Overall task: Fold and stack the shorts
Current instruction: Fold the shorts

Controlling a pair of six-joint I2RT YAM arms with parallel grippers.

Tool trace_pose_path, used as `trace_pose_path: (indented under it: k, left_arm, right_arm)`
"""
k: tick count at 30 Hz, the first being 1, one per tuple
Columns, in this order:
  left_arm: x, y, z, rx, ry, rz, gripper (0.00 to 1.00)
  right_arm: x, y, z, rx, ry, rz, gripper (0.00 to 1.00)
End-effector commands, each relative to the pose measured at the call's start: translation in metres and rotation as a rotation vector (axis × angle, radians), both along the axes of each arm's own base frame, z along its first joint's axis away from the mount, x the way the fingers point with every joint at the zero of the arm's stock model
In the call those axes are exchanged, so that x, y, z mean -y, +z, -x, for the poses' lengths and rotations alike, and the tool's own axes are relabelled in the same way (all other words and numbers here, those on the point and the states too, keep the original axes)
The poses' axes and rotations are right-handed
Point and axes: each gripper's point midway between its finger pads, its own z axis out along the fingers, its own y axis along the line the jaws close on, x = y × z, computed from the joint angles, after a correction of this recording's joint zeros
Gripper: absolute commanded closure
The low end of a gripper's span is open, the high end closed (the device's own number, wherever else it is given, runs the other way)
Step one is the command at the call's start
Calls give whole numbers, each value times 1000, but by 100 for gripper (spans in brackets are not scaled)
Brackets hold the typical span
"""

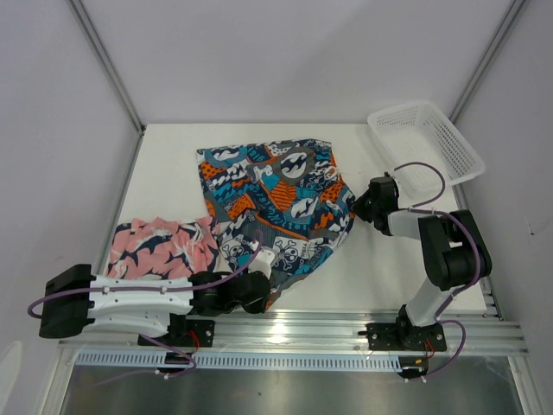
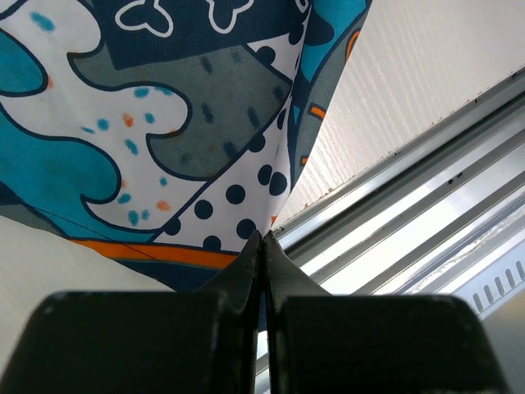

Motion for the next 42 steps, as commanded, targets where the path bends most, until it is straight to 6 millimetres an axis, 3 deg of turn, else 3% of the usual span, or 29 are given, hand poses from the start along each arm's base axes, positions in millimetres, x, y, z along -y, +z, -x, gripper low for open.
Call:
trace_pose_path:
  k: [1,3,4,5,9,12,13,15,18,19,20,21,22,25,31,39,41,42]
  left_arm:
    - [4,7,0,14,2,31,100]
    - [9,7,5,12,-32,39,100]
    - [10,6,7,13,-44,34,100]
    - [12,7,12,19,-73,33,100]
    - [24,17,25,30,-143,45,100]
    - [41,42,35,58,-193,81,100]
    - [50,63,37,72,-200,113,100]
    - [50,72,38,75,-214,106,100]
    - [57,108,34,105,-208,158,100]
    - [58,131,29,137,-199,172,100]
    - [55,137,26,151,-192,160,100]
    - [50,140,22,167,-178,138,100]
    - [51,159,16,181,-160,154,100]
    - [40,187,-5,224,-104,133,100]
    - [4,205,-65,268,61,104,100]
    - [-43,229,-154,361,243,64,100]
    - [-48,227,-167,368,252,44,100]
    - [-54,236,-177,386,283,53,100]
  right_arm:
    - [20,17,-7,13,-75,106,100]
    - [35,26,-6,9,-123,204,100]
    - [43,23,4,-38,-134,252,100]
    - [53,35,5,-37,-165,299,100]
    - [71,50,22,-83,-165,415,100]
    - [83,56,34,-106,-175,473,100]
    - [89,56,39,-124,-183,490,100]
    - [95,59,45,-140,-188,498,100]
    - [102,64,50,-153,-207,494,100]
    - [105,66,52,-153,-216,499,100]
    - [106,69,53,-148,-221,501,100]
    - [108,74,55,-135,-229,500,100]
    - [107,78,56,-129,-230,497,100]
    - [108,92,59,-101,-240,474,100]
    - [111,123,55,-54,-262,455,100]
    - [104,161,18,-4,-268,412,100]
    - [100,173,6,16,-269,393,100]
    - [97,177,1,25,-269,384,100]
